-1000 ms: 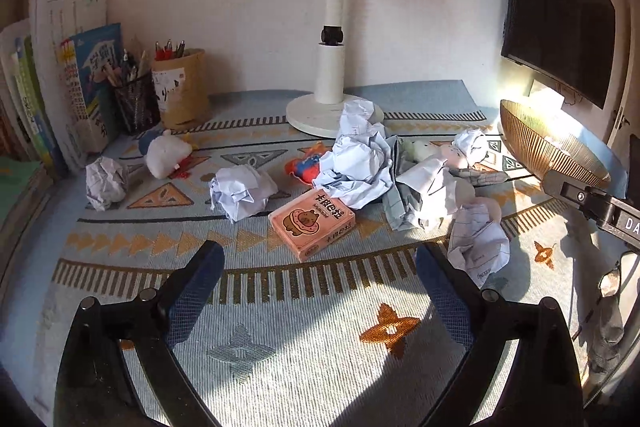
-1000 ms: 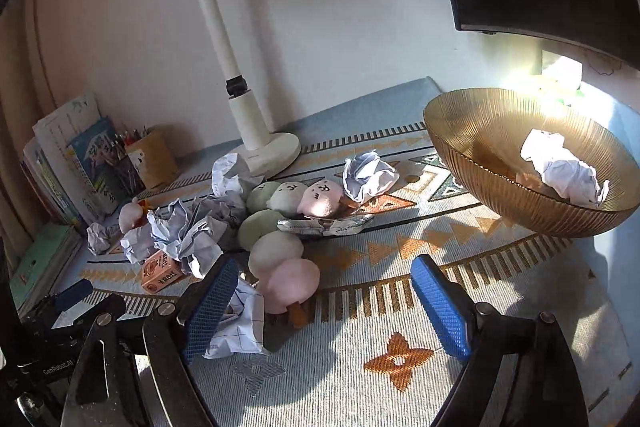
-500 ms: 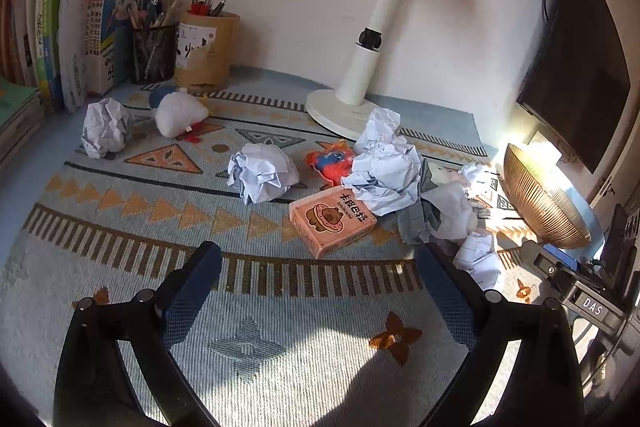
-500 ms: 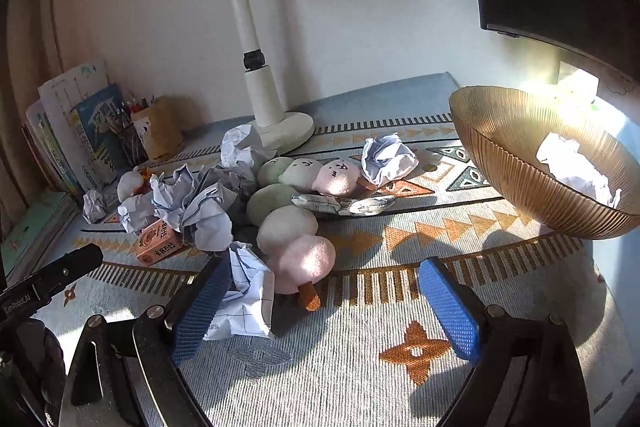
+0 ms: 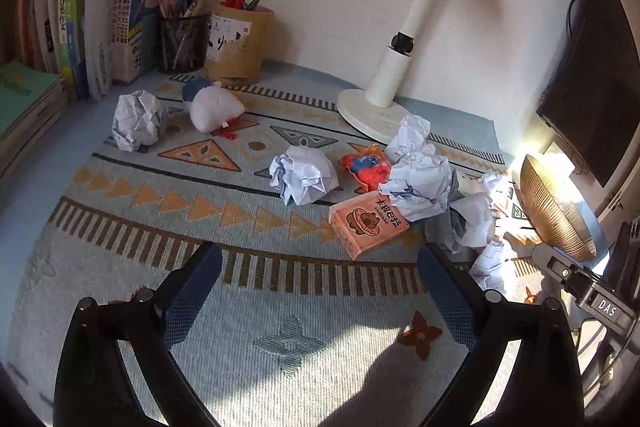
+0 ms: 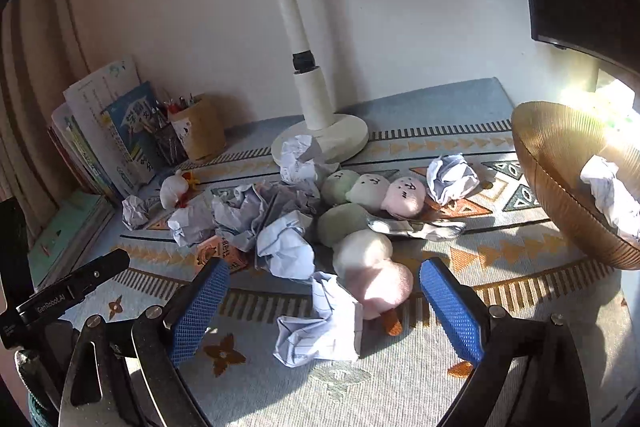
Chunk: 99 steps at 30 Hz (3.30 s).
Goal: Organize objects
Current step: 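Move both tools toward the penguin plush and paper ball by the pen holders, then grasp the lined paper ball with the left tool while the right tool grasps the penguin plush, then carry the paper ball and penguin plush over to the amber bowl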
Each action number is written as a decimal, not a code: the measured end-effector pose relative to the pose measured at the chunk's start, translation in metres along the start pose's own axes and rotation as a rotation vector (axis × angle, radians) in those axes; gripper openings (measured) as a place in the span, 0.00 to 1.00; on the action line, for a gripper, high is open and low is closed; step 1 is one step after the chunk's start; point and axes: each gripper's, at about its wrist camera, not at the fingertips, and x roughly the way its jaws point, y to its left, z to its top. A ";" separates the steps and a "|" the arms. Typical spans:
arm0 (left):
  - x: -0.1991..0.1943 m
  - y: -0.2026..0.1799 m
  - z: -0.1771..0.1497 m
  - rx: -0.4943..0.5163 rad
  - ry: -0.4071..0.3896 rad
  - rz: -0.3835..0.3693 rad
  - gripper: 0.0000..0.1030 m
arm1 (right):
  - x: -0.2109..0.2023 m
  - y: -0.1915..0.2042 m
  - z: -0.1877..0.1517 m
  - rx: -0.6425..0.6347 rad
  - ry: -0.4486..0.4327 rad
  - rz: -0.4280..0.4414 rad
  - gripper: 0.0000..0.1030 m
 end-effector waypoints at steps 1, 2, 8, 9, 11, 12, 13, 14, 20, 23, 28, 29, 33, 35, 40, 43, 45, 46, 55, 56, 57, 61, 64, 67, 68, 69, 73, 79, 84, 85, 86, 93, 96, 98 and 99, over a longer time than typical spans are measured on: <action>-0.006 0.014 0.011 -0.013 -0.017 0.022 0.96 | 0.004 0.020 0.012 -0.031 0.000 0.021 0.94; -0.011 0.031 0.024 -0.032 -0.030 0.054 0.96 | 0.011 0.040 0.024 -0.054 0.009 0.048 0.94; 0.029 0.117 0.093 -0.064 0.036 0.173 0.96 | 0.102 0.145 0.071 -0.065 0.157 0.196 0.94; 0.041 0.127 0.098 -0.078 0.049 0.171 0.96 | 0.120 0.158 0.075 -0.067 0.179 0.205 0.91; 0.060 0.140 0.102 -0.104 0.049 0.173 0.95 | 0.156 0.178 0.081 -0.069 0.221 0.203 0.81; 0.066 0.143 0.102 -0.111 0.036 0.173 0.94 | 0.171 0.187 0.083 -0.076 0.244 0.195 0.76; 0.070 0.146 0.099 -0.116 0.016 0.158 0.94 | 0.188 0.193 0.084 -0.082 0.268 0.191 0.75; 0.076 0.148 0.097 -0.121 0.013 0.146 0.93 | 0.205 0.199 0.084 -0.086 0.290 0.180 0.74; 0.088 0.141 0.096 -0.073 0.054 0.177 0.78 | 0.268 0.220 0.077 -0.074 0.363 0.157 0.72; 0.095 0.143 0.096 -0.075 0.087 0.178 0.68 | 0.286 0.223 0.070 -0.084 0.399 0.151 0.55; 0.098 0.146 0.095 -0.079 0.111 0.171 0.43 | 0.276 0.216 0.070 -0.068 0.339 0.138 0.52; 0.095 0.145 0.094 -0.071 0.099 0.169 0.43 | 0.271 0.213 0.072 -0.046 0.327 0.144 0.52; 0.082 0.139 0.093 -0.031 0.021 0.158 0.42 | 0.228 0.190 0.082 0.018 0.260 0.186 0.52; 0.074 0.136 0.093 -0.012 -0.019 0.146 0.42 | 0.196 0.175 0.083 0.037 0.225 0.209 0.52; 0.064 0.129 0.091 -0.005 -0.057 0.138 0.42 | 0.101 0.123 0.066 0.073 0.136 0.212 0.52; 0.046 0.111 0.084 -0.038 -0.068 0.063 0.42 | 0.046 0.087 0.048 0.080 0.075 0.187 0.53; 0.028 0.081 0.075 -0.028 -0.093 0.008 0.42 | 0.018 0.064 0.035 0.069 0.040 0.145 0.53; 0.019 0.064 0.068 -0.020 -0.095 -0.017 0.42 | 0.004 0.052 0.026 0.061 0.027 0.113 0.53; 0.020 -0.076 -0.012 0.050 0.022 -0.210 0.42 | -0.040 -0.079 -0.055 0.150 0.065 -0.111 0.53; 0.023 -0.087 -0.019 0.063 0.038 -0.189 0.42 | -0.037 -0.087 -0.060 0.154 0.077 -0.120 0.53; 0.025 -0.092 -0.024 0.067 0.042 -0.174 0.42 | -0.033 -0.093 -0.065 0.154 0.090 -0.132 0.53; 0.024 -0.102 -0.037 0.094 0.015 -0.112 0.43 | -0.016 -0.106 -0.077 0.174 0.135 -0.104 0.54; 0.018 -0.104 -0.041 0.113 -0.006 -0.115 0.45 | -0.015 -0.110 -0.077 0.195 0.131 -0.092 0.64; 0.023 -0.112 -0.043 0.149 0.018 -0.105 0.46 | -0.020 -0.115 -0.081 0.226 0.115 -0.061 0.69; 0.024 -0.114 -0.043 0.159 0.019 -0.101 0.46 | -0.020 -0.117 -0.081 0.234 0.110 -0.049 0.70; 0.024 -0.116 -0.044 0.168 0.016 -0.098 0.47 | -0.021 -0.118 -0.081 0.241 0.108 -0.040 0.71; 0.020 -0.117 -0.046 0.178 -0.004 -0.089 0.48 | -0.019 -0.116 -0.080 0.230 0.112 -0.026 0.76; 0.023 -0.114 -0.045 0.156 0.011 -0.095 0.48 | -0.019 -0.117 -0.081 0.234 0.108 -0.012 0.78; 0.023 -0.114 -0.045 0.159 0.012 -0.092 0.48 | -0.020 -0.119 -0.081 0.244 0.104 -0.002 0.78; 0.023 -0.114 -0.045 0.160 0.012 -0.091 0.48 | -0.019 -0.119 -0.081 0.241 0.106 -0.006 0.78; 0.023 -0.114 -0.045 0.161 0.013 -0.091 0.48 | -0.019 -0.118 -0.080 0.236 0.108 -0.013 0.78; 0.024 -0.117 -0.046 0.174 0.018 -0.089 0.48 | -0.016 -0.105 -0.081 0.169 0.124 -0.116 0.54; 0.023 -0.118 -0.046 0.185 0.012 -0.085 0.48 | -0.018 -0.104 -0.081 0.159 0.111 -0.124 0.54; 0.023 -0.121 -0.047 0.195 0.011 -0.079 0.48 | -0.022 -0.109 -0.082 0.185 0.094 -0.117 0.54; 0.023 -0.122 -0.047 0.202 0.013 -0.072 0.48 | -0.025 -0.112 -0.081 0.199 0.083 -0.112 0.54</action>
